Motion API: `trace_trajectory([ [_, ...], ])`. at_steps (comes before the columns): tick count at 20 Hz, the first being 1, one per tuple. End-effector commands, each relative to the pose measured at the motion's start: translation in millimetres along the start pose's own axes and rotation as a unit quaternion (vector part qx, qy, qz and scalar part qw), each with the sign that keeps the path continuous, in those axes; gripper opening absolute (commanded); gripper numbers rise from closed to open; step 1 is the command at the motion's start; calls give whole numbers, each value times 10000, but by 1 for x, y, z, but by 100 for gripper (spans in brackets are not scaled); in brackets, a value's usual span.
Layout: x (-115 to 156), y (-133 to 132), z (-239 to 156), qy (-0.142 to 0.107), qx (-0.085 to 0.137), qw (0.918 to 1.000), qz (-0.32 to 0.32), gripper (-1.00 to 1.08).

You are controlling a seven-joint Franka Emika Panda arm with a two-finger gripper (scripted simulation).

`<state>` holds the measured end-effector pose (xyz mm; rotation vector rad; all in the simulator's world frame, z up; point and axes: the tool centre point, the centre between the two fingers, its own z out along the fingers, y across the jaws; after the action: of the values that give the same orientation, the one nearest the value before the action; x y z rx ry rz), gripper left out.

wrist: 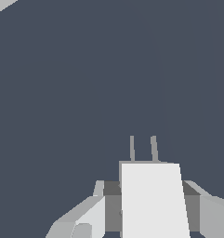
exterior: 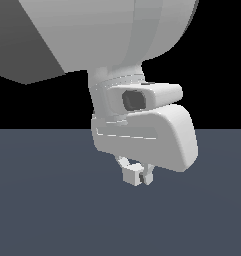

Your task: Plug the charger into the wall socket.

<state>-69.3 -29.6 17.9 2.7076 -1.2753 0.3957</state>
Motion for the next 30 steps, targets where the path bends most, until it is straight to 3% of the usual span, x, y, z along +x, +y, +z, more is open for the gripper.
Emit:
trace_trajectory([
  [1, 4, 1, -3, 6, 52, 9998, -167, -100],
  [7, 17, 2, -11, 19, 224, 9970, -744, -100],
  [14, 35, 1, -23, 35, 463, 9869, -1546, -100],
  [30, 69, -7, -45, 39, 922, 9470, -3078, -100],
])
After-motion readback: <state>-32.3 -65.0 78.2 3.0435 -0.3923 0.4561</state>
